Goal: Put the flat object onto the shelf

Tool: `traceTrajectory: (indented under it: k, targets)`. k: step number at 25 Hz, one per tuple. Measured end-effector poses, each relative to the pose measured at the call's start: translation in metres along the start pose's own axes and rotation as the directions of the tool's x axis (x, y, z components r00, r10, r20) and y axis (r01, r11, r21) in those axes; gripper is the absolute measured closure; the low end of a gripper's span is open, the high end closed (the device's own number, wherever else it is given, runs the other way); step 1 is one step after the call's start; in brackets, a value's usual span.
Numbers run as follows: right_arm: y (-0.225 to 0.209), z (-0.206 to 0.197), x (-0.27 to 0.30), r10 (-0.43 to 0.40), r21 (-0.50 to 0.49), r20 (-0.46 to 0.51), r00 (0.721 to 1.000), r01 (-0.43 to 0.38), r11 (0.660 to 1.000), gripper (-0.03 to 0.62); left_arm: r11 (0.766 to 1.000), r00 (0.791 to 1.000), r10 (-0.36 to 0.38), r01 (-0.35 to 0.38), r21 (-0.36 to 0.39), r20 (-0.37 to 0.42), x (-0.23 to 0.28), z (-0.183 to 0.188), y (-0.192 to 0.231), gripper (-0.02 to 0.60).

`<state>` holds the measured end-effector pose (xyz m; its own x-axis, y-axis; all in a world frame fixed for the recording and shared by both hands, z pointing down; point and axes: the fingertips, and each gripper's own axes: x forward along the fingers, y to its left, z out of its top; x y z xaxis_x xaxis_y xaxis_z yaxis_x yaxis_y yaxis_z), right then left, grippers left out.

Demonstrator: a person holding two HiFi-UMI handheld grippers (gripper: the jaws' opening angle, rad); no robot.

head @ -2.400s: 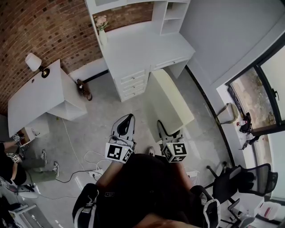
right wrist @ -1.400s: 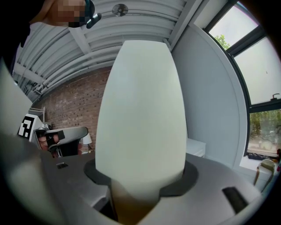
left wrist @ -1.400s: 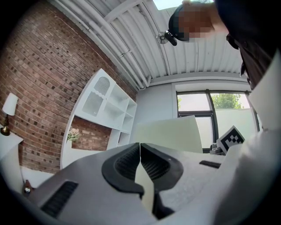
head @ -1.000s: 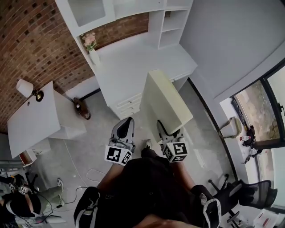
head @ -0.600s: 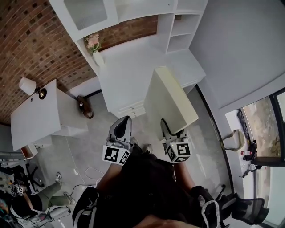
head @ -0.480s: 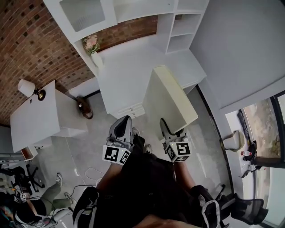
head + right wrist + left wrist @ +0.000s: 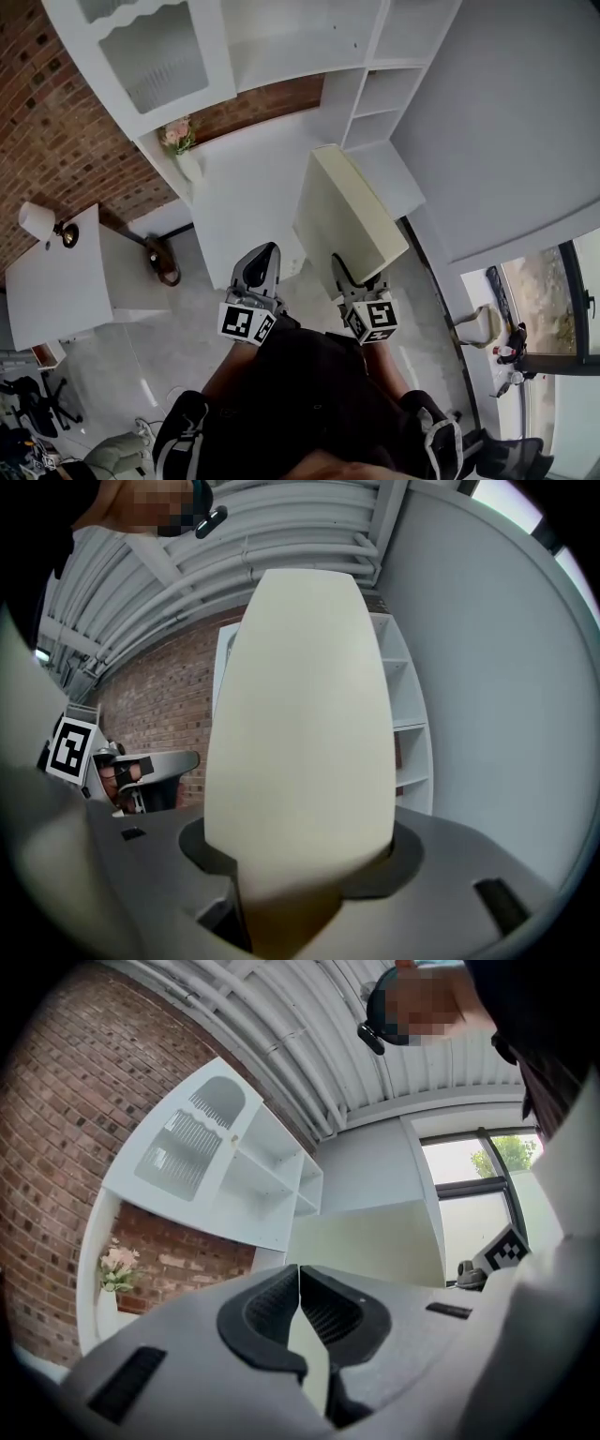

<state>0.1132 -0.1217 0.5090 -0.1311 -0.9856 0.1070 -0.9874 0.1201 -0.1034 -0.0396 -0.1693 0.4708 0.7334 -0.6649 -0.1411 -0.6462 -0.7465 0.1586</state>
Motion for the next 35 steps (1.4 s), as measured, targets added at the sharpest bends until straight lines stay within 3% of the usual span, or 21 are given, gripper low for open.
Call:
traceTrajectory:
  k: [9, 16, 20, 22, 27, 30, 35]
  targets:
    - [-0.031, 0.034, 0.092, 0.035, -0.088, -0.034, 0.999, -0.038, 0.995, 0.313, 0.999, 0.999, 0.046, -0.046, -0.029, 0.001, 0.068, 0.005, 0.055, 0.568]
    - [-0.049, 0.049, 0.147, 0.161, -0.139, -0.060, 0.985, -0.168, 0.976, 0.313, 0.989, 0.989, 0.147, -0.147, 0.003, 0.002, 0.109, 0.007, 0.080, 0.568]
    - [-0.064, 0.059, 0.163, 0.246, -0.213, -0.114, 0.963, -0.266, 0.940, 0.313, 0.972, 0.972, 0.236, -0.236, 0.013, 0.022, 0.130, 0.008, 0.082, 0.568]
    - [-0.073, 0.074, 0.166, 0.280, -0.313, -0.118, 0.953, -0.303, 0.900, 0.313, 0.959, 0.959, 0.281, -0.282, 0.008, 0.039, 0.138, 0.011, 0.081, 0.568]
    - [-0.093, 0.128, 0.165, 0.305, -0.555, -0.140, 0.942, -0.330, 0.763, 0.313, 0.935, 0.933, 0.351, -0.354, 0.027, 0.076, 0.157, 0.020, 0.077, 0.568]
    - [-0.098, 0.158, 0.165, 0.309, -0.710, -0.101, 0.946, -0.286, 0.644, 0.313, 0.927, 0.926, 0.369, -0.373, 0.040, 0.083, 0.162, 0.022, 0.079, 0.568]
    - [-0.103, 0.202, 0.174, 0.266, -0.867, 0.005, 0.964, -0.128, 0.481, 0.313, 0.919, 0.917, 0.389, -0.392, 0.028, 0.083, 0.163, 0.017, 0.076, 0.568]
